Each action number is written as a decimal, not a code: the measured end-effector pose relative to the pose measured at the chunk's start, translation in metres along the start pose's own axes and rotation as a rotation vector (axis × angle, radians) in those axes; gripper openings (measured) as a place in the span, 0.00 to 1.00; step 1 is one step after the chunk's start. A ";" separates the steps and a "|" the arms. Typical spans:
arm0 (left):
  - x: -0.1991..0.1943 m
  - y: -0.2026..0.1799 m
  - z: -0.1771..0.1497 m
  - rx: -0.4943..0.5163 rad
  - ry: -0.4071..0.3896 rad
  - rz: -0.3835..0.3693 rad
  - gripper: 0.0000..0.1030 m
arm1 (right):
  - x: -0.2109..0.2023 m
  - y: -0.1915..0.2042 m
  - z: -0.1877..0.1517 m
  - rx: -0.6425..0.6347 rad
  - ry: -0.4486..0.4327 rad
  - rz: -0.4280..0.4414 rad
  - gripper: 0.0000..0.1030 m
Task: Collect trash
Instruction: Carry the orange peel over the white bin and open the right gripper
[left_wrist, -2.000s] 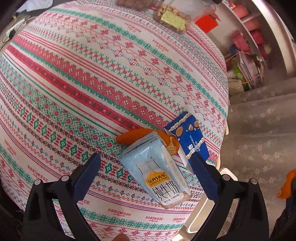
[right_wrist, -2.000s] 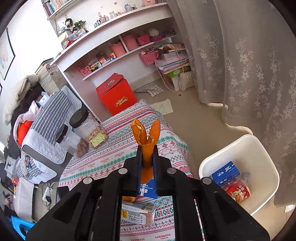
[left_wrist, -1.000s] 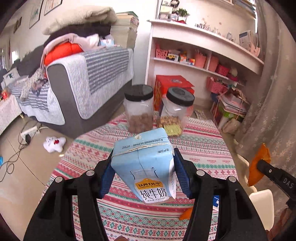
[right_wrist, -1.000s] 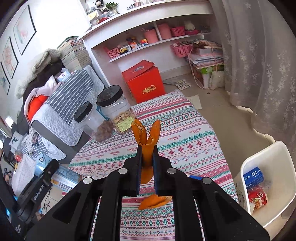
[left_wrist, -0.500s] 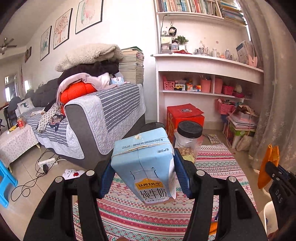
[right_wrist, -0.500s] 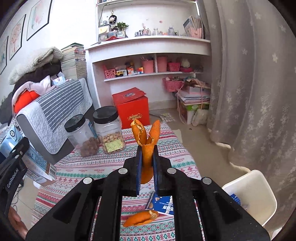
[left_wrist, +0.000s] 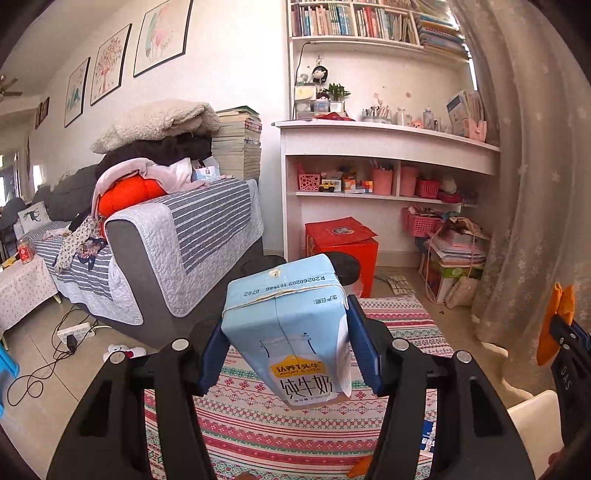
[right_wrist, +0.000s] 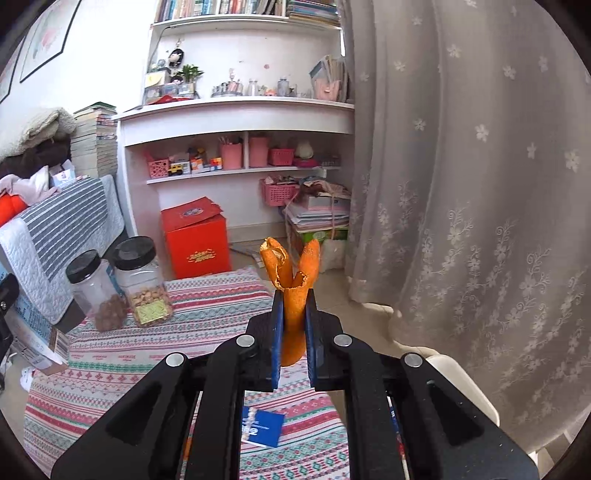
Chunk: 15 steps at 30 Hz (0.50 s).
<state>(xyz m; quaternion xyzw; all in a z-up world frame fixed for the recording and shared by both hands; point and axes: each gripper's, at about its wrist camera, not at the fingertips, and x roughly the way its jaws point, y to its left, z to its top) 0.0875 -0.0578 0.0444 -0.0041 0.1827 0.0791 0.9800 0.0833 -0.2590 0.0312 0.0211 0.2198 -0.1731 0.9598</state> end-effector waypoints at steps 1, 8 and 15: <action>-0.001 -0.004 0.000 0.002 -0.002 -0.011 0.56 | 0.004 -0.020 -0.001 0.015 0.012 -0.056 0.09; -0.010 -0.045 -0.004 0.013 0.000 -0.091 0.56 | 0.020 -0.100 -0.015 0.069 0.098 -0.244 0.11; -0.022 -0.099 -0.013 0.041 0.005 -0.194 0.56 | 0.006 -0.152 -0.016 0.131 0.051 -0.354 0.65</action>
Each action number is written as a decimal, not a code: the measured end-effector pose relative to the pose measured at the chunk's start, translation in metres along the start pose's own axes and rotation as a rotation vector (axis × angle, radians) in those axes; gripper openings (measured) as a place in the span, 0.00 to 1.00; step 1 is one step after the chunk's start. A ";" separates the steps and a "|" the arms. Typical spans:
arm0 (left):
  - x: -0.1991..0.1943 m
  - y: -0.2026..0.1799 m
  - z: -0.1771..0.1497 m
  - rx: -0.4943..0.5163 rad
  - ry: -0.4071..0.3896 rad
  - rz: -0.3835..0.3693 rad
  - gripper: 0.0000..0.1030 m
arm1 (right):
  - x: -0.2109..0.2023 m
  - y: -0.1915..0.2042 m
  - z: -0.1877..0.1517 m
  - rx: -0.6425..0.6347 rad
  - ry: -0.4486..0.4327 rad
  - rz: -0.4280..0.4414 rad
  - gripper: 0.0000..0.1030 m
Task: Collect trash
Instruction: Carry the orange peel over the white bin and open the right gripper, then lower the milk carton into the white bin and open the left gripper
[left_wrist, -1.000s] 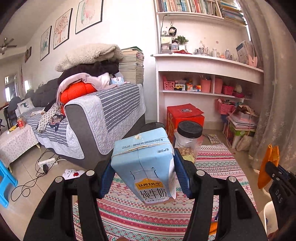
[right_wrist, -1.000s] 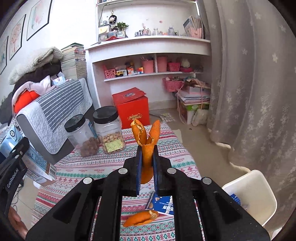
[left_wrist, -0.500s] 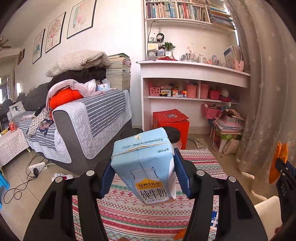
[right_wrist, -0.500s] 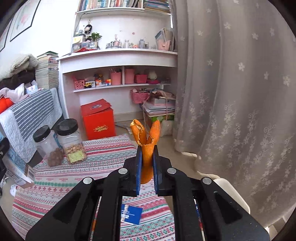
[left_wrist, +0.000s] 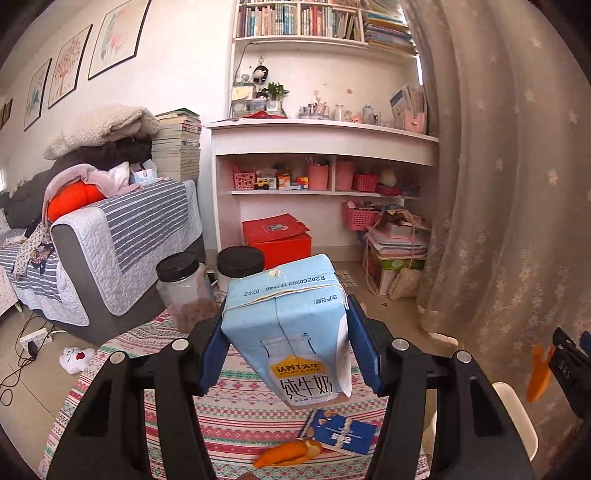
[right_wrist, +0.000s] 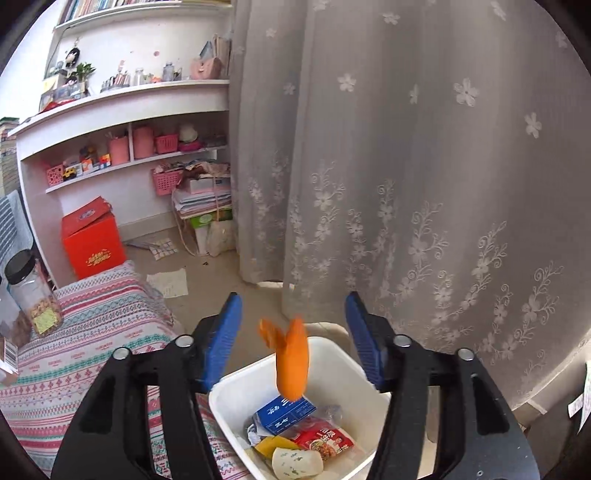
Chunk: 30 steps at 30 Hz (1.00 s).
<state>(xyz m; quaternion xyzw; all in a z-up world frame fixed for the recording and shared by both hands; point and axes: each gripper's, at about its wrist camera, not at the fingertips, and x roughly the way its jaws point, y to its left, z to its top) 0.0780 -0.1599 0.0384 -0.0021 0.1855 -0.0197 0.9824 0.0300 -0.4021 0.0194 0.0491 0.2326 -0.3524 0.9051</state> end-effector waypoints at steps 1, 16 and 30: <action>0.000 -0.009 -0.001 0.004 0.004 -0.019 0.56 | -0.001 -0.007 0.001 0.010 -0.019 -0.025 0.75; -0.003 -0.145 -0.005 0.024 0.156 -0.409 0.56 | 0.009 -0.126 0.022 0.259 -0.067 -0.237 0.93; -0.006 -0.213 -0.020 0.074 0.279 -0.588 0.85 | 0.010 -0.153 0.025 0.321 -0.090 -0.278 0.93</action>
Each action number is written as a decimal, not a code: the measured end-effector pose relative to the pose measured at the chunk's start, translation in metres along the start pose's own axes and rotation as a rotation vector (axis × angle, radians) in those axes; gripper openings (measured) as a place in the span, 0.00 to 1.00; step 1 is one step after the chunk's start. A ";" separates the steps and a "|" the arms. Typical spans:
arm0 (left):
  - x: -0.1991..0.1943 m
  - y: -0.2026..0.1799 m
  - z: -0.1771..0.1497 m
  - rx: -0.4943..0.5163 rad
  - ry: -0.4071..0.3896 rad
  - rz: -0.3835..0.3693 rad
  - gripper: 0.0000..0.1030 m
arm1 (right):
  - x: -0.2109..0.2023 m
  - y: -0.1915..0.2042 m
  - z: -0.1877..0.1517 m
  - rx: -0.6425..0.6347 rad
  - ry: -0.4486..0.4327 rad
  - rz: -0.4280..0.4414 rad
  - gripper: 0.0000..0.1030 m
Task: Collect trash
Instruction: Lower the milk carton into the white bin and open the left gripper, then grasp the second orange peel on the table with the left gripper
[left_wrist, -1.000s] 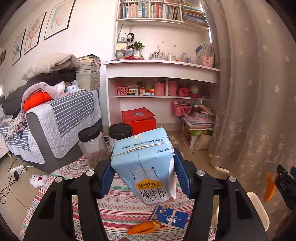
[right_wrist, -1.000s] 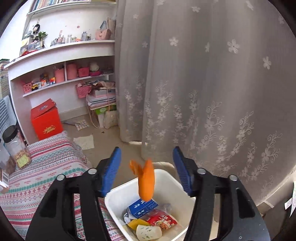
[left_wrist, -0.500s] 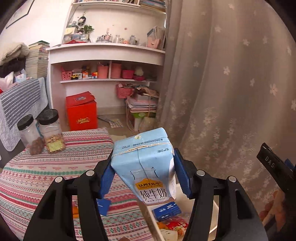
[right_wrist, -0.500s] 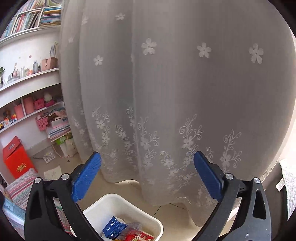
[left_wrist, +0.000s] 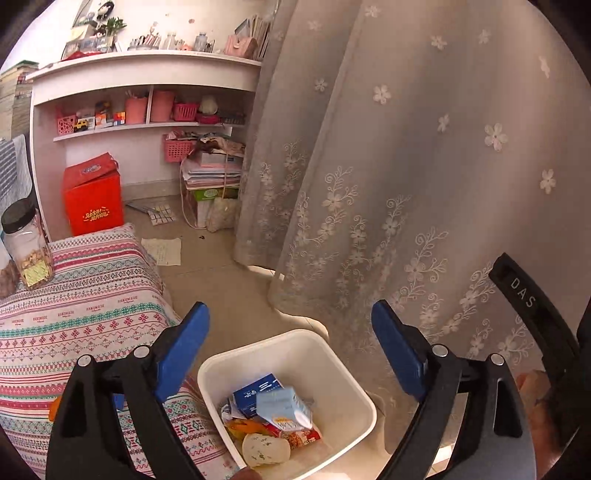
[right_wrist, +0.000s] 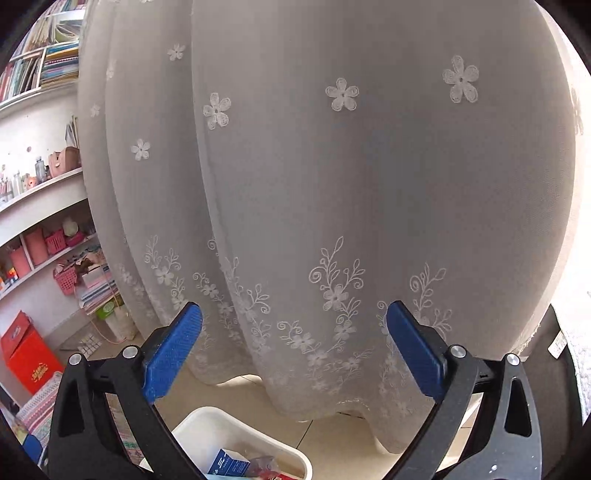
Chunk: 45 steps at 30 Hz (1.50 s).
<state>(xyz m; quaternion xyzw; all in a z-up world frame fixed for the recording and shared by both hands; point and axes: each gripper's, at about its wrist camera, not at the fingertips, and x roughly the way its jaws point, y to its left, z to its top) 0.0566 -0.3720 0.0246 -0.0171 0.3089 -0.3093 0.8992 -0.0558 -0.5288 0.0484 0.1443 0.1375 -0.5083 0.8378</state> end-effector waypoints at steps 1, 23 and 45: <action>0.000 0.004 -0.002 0.008 0.006 0.015 0.85 | 0.001 0.003 -0.001 -0.010 0.005 0.008 0.93; 0.059 0.242 -0.096 0.113 0.720 0.243 0.85 | -0.022 0.144 -0.063 -0.420 0.201 0.315 0.93; 0.002 0.310 -0.094 -0.096 0.632 0.233 0.19 | -0.061 0.259 -0.159 -0.833 0.409 0.635 0.93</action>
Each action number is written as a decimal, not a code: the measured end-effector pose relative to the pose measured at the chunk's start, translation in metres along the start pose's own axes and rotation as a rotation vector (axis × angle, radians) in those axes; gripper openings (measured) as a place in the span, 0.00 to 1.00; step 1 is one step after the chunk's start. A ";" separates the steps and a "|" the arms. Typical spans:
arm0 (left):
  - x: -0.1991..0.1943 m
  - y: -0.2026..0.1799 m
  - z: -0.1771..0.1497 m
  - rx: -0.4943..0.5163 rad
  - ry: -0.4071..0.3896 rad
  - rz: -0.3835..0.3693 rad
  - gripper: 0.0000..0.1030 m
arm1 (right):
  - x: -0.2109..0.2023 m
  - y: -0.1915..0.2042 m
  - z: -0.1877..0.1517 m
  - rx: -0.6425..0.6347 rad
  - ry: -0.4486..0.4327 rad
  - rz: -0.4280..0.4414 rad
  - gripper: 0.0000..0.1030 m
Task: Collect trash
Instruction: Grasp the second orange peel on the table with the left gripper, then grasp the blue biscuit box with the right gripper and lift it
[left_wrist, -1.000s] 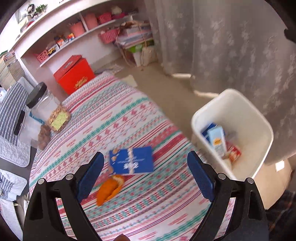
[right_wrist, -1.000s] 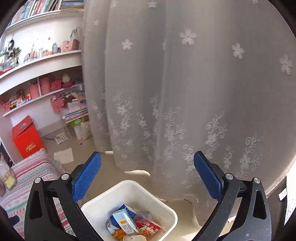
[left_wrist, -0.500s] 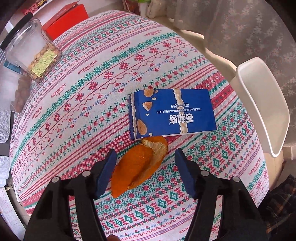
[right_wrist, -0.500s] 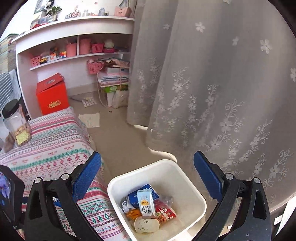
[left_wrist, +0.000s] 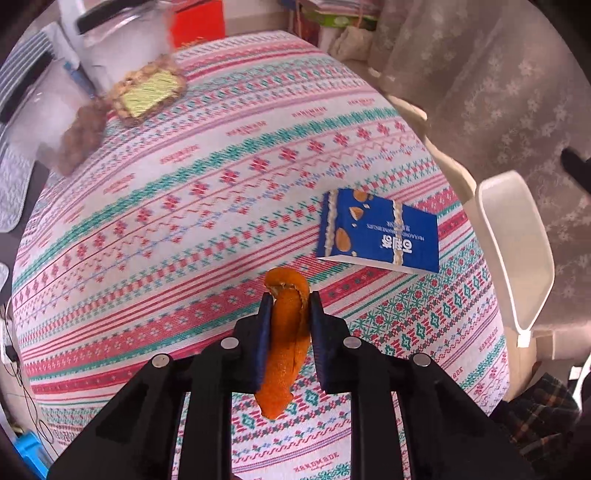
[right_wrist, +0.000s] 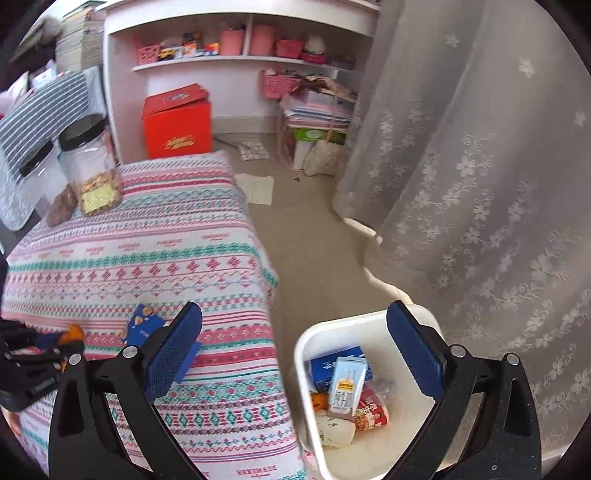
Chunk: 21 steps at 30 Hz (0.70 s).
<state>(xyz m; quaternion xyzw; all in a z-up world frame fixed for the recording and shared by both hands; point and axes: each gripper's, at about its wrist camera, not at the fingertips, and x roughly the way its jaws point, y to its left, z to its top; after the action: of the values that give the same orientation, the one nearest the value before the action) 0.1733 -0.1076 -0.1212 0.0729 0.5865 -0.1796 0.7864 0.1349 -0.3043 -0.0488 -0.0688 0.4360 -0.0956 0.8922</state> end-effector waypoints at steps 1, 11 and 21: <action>-0.015 0.010 -0.003 -0.039 -0.028 -0.010 0.19 | 0.005 0.017 0.001 -0.068 0.006 0.022 0.93; -0.117 0.085 -0.038 -0.213 -0.238 -0.080 0.19 | 0.087 0.138 -0.009 -0.561 0.241 0.305 0.84; -0.115 0.140 -0.058 -0.278 -0.223 -0.047 0.19 | 0.099 0.166 0.000 -0.559 0.310 0.409 0.58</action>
<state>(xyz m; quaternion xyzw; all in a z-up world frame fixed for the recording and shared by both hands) 0.1448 0.0634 -0.0432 -0.0705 0.5165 -0.1220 0.8446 0.2134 -0.1655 -0.1589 -0.2057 0.5797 0.1977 0.7633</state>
